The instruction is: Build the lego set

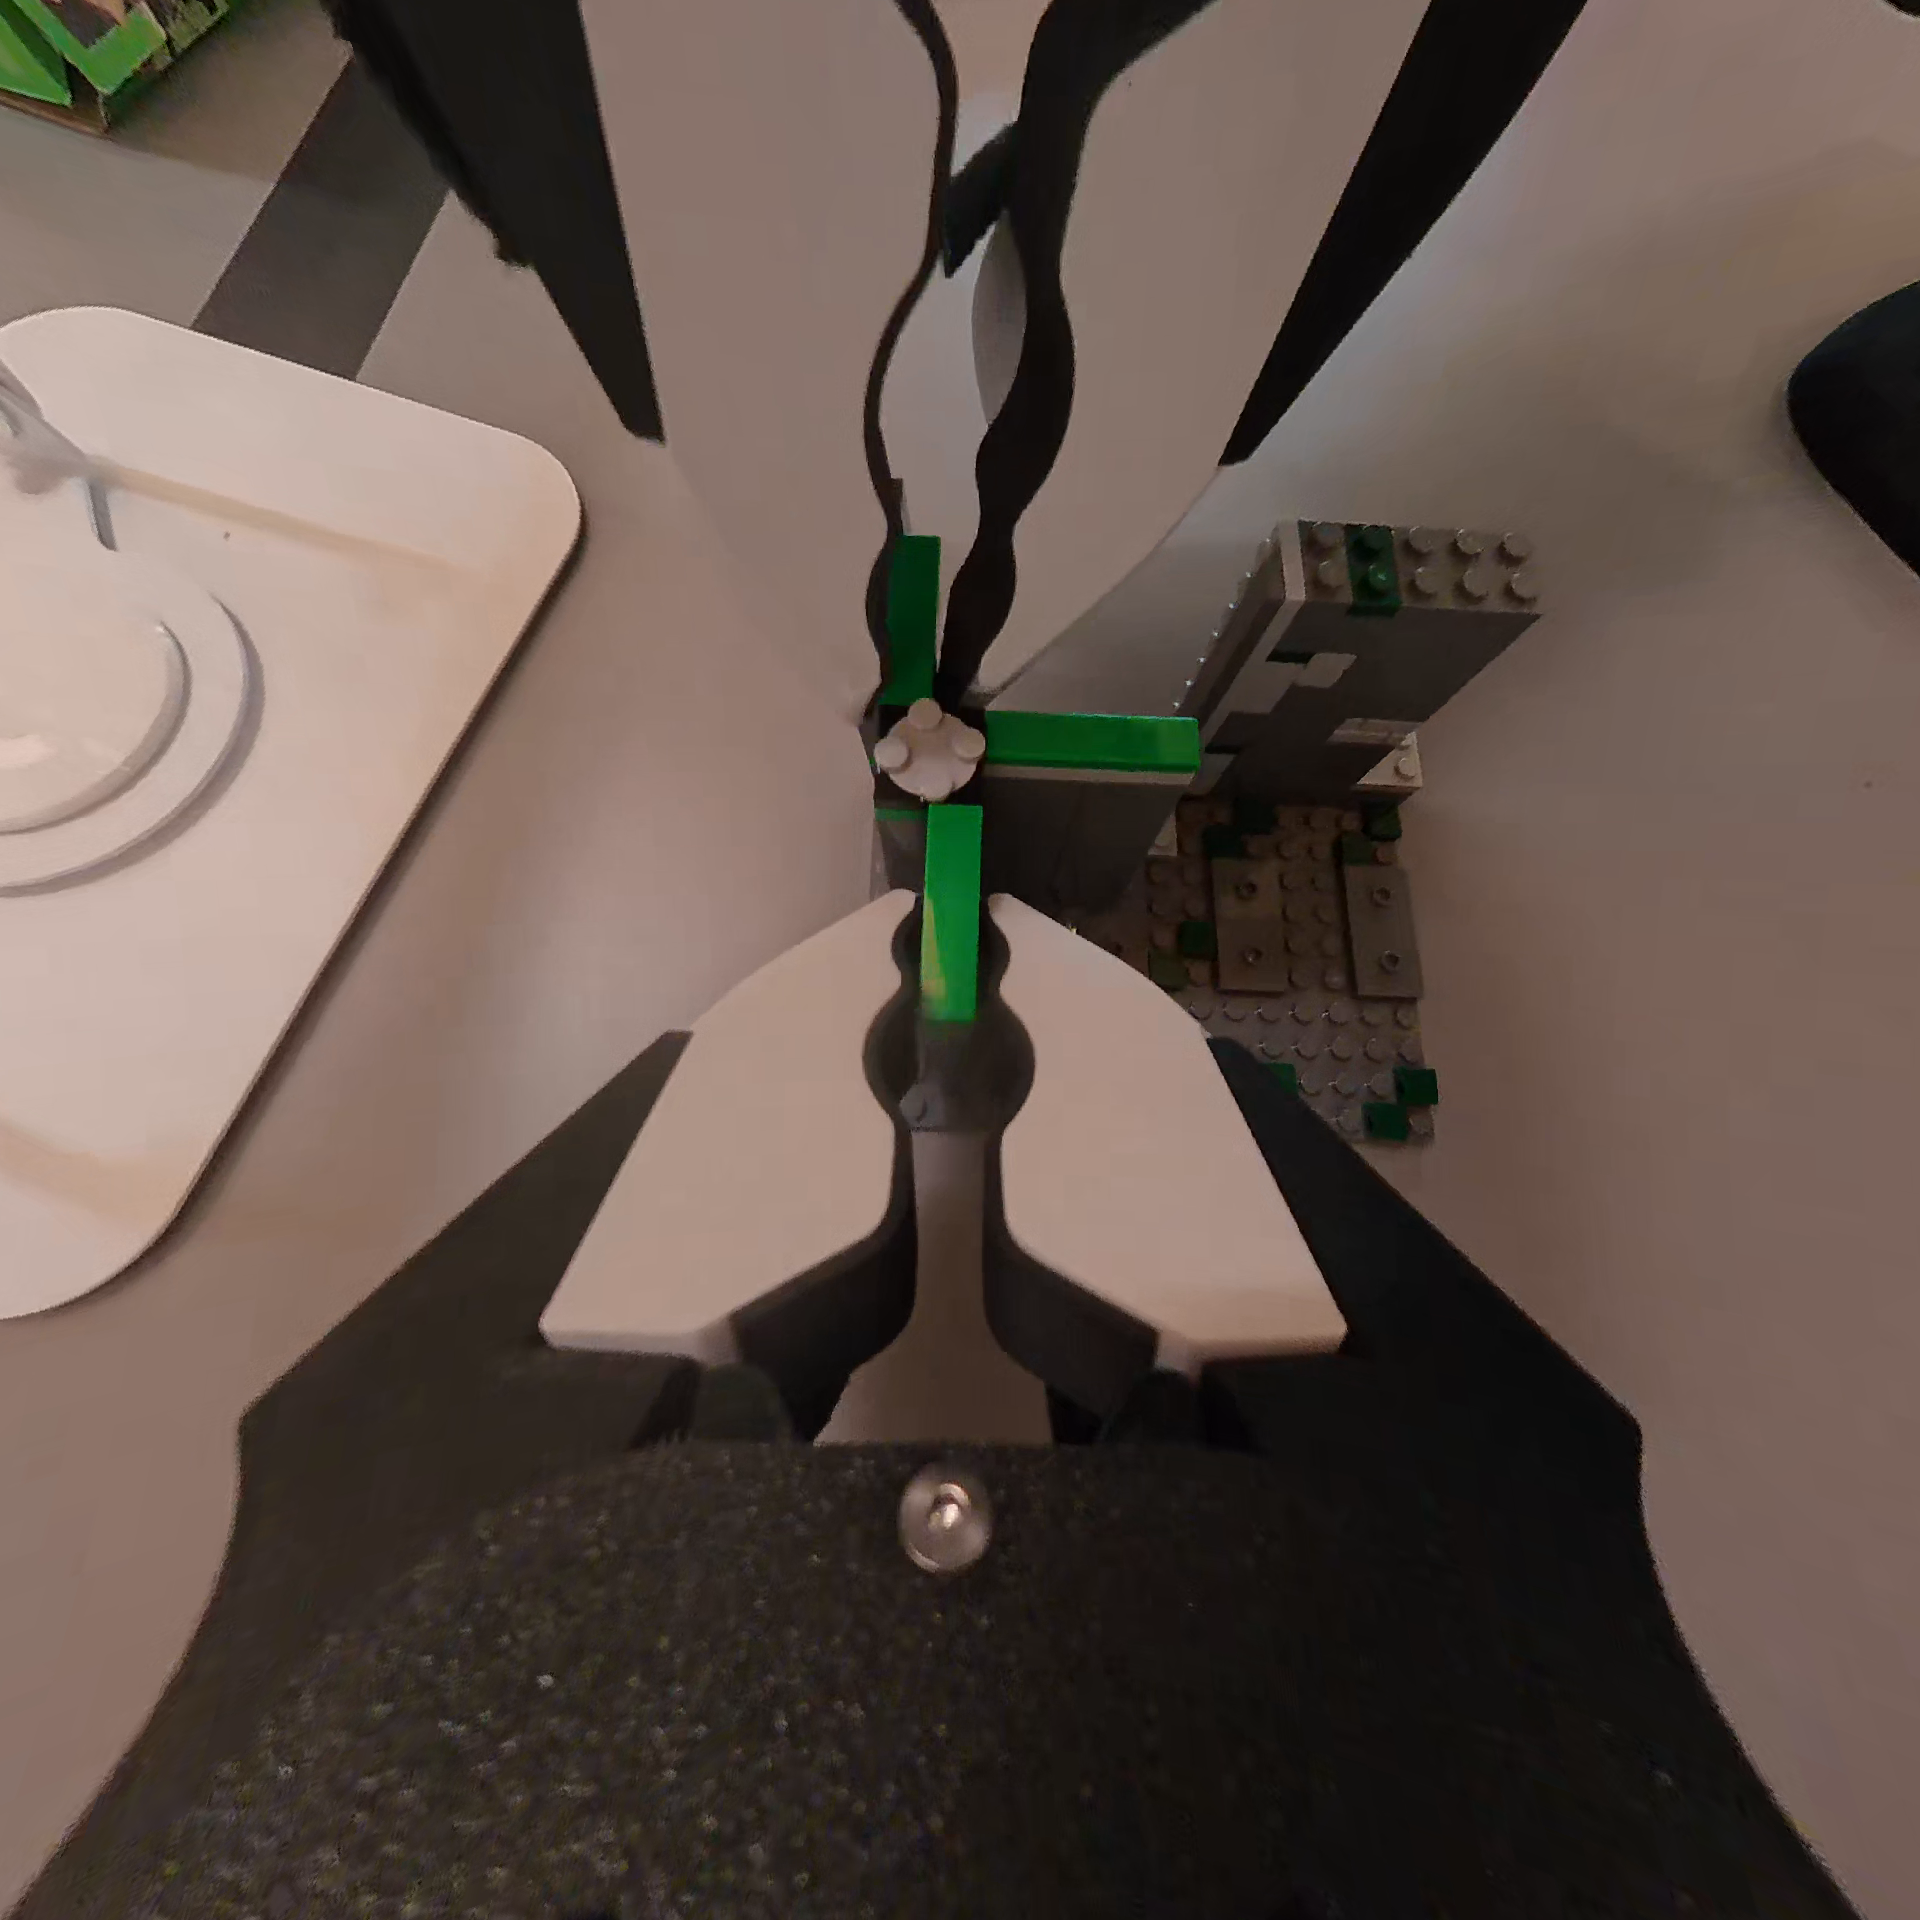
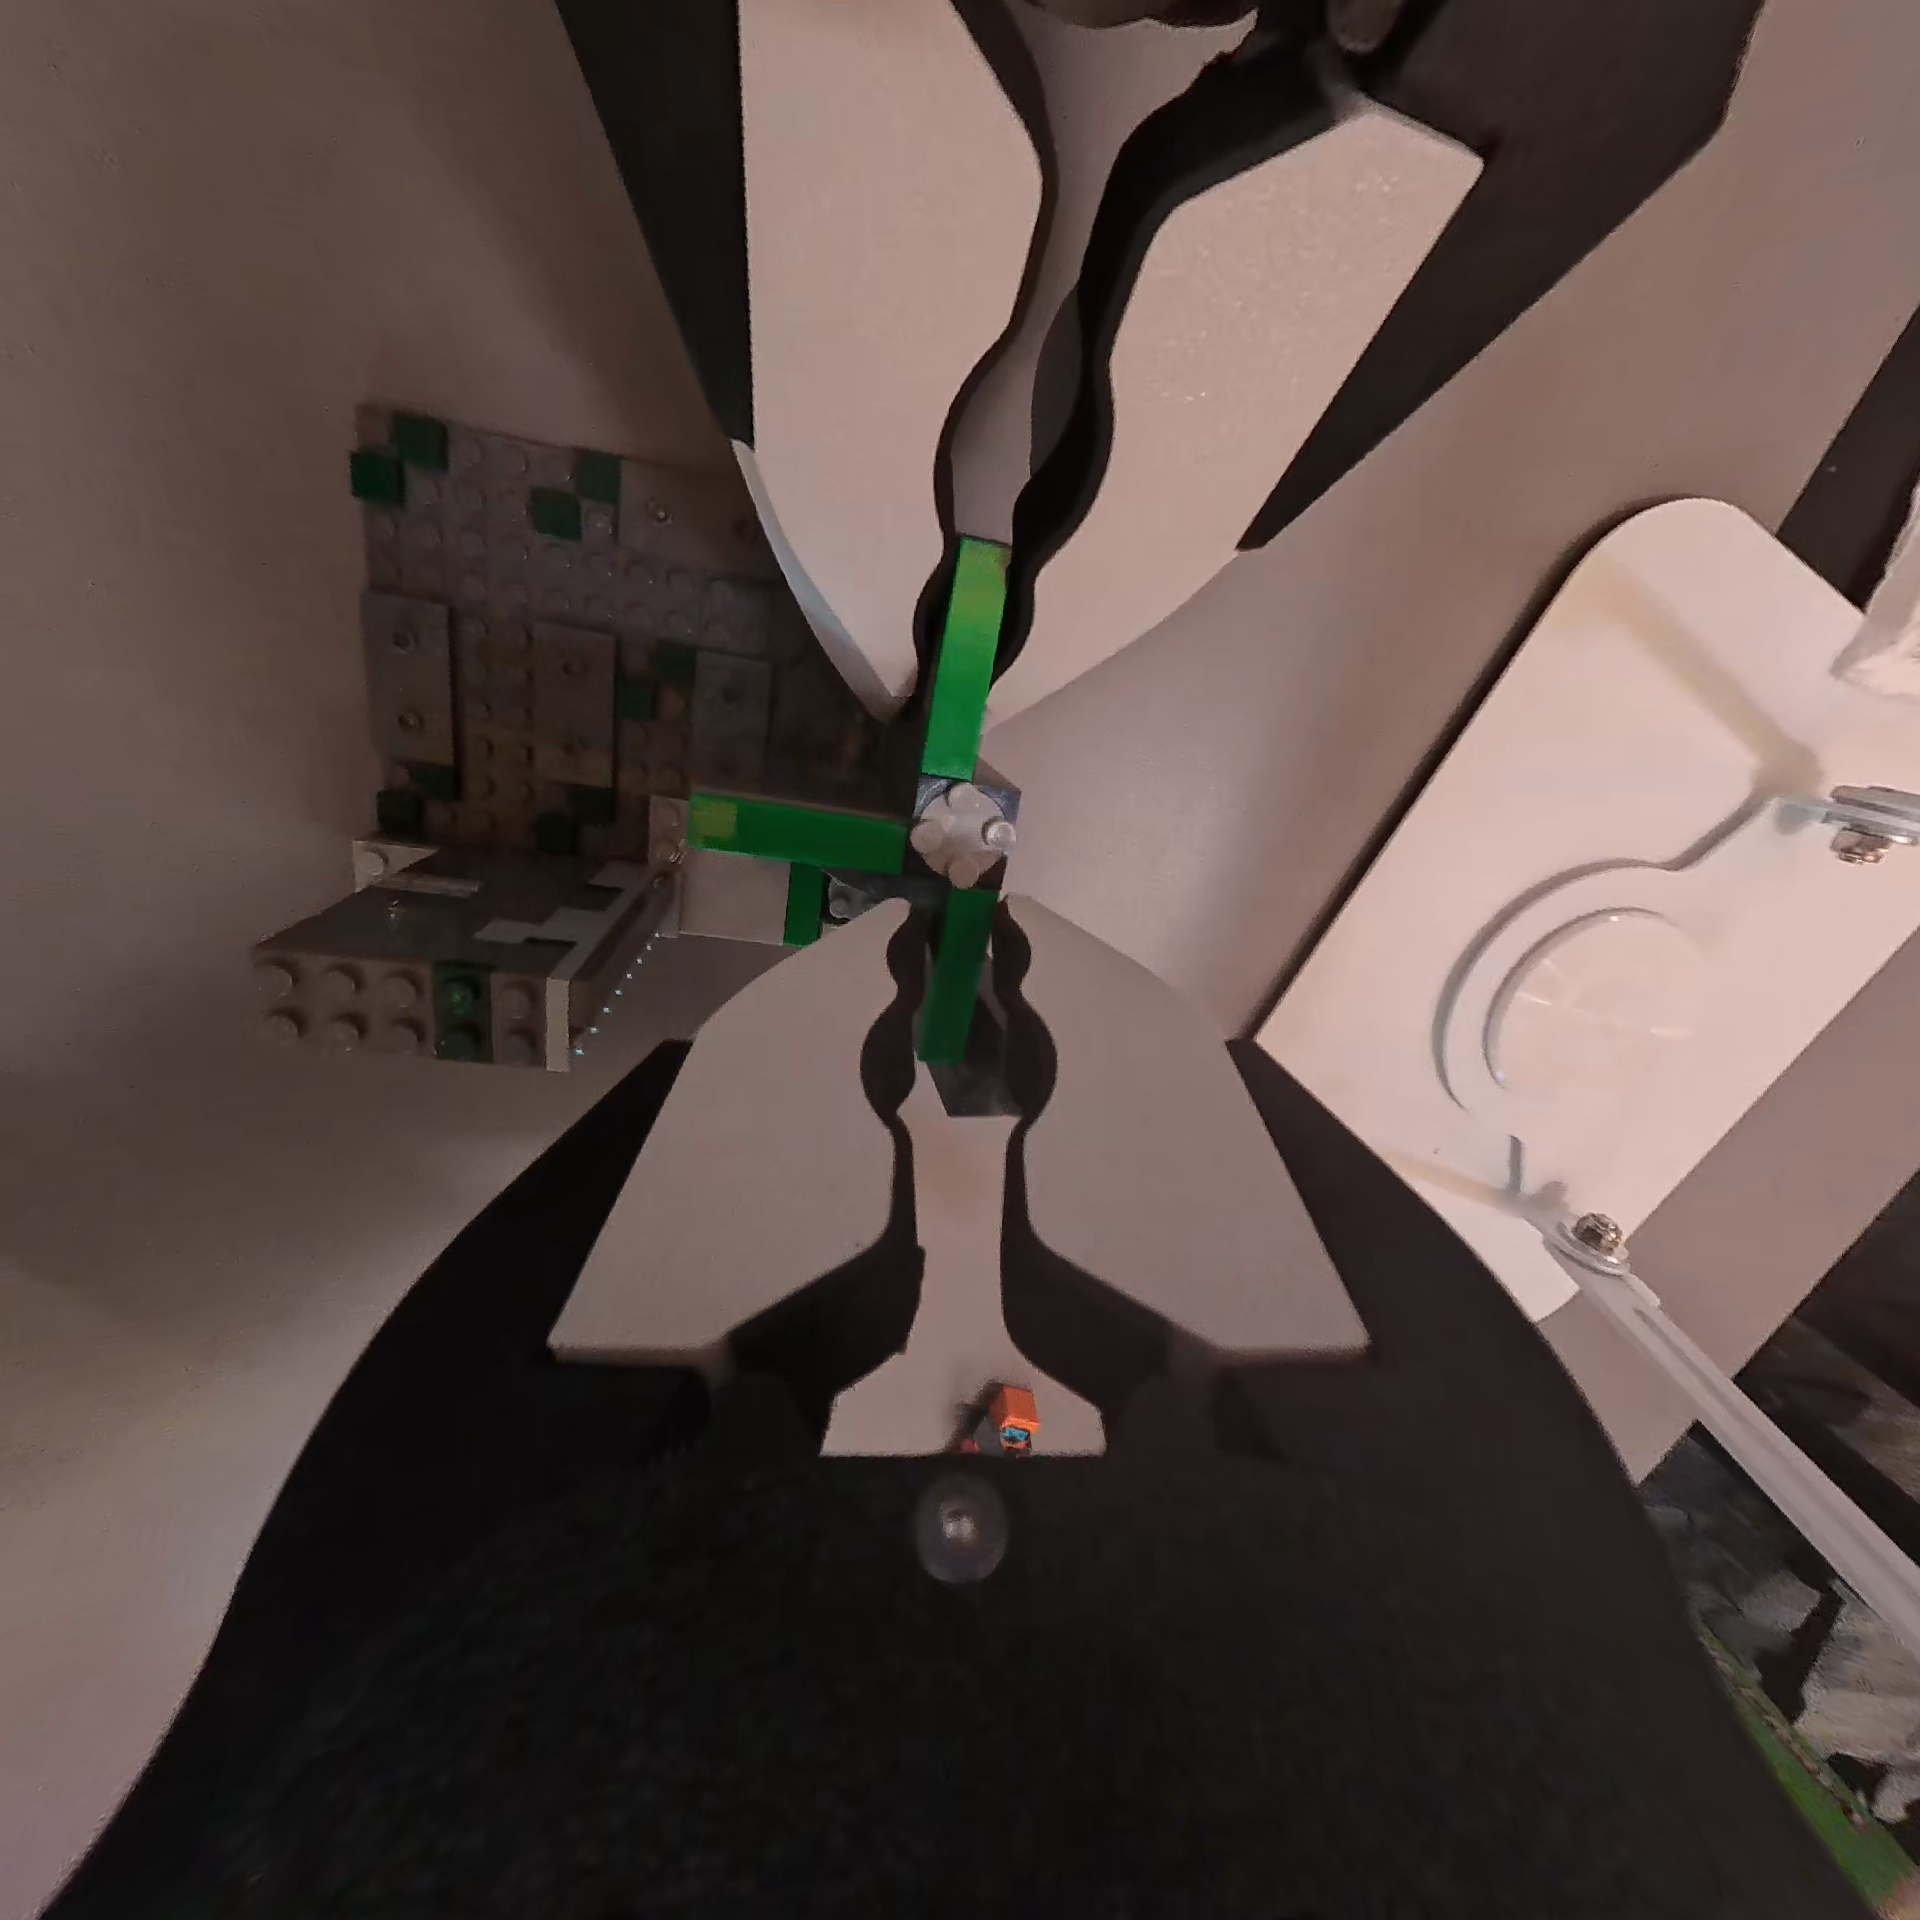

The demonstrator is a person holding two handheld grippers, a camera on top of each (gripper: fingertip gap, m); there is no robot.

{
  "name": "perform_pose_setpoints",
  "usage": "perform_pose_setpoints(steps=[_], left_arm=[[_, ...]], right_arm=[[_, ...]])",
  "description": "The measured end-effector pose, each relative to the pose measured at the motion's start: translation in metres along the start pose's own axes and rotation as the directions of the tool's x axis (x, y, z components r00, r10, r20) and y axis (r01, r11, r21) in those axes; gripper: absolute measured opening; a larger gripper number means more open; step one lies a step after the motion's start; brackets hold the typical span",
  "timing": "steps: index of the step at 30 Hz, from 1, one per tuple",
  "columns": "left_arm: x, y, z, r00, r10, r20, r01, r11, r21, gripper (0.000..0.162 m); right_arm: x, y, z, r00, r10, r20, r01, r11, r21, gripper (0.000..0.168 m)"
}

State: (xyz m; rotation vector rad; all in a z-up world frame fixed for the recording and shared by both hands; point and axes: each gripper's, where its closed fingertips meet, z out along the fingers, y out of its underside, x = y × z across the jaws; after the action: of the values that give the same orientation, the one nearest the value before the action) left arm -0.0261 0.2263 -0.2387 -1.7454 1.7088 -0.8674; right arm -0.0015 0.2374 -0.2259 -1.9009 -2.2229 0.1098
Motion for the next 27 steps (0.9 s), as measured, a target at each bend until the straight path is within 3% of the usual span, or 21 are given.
perform_pose_setpoints(steps=[27], left_arm=[[0.0050, 0.0001, 0.0020, 0.998, -0.019, -0.066, 0.022, 0.998, 0.050, 0.006]], right_arm=[[-0.0025, 0.0000, 0.0027, 0.994, 0.099, 0.044, -0.100, 0.994, 0.035, 0.008]])
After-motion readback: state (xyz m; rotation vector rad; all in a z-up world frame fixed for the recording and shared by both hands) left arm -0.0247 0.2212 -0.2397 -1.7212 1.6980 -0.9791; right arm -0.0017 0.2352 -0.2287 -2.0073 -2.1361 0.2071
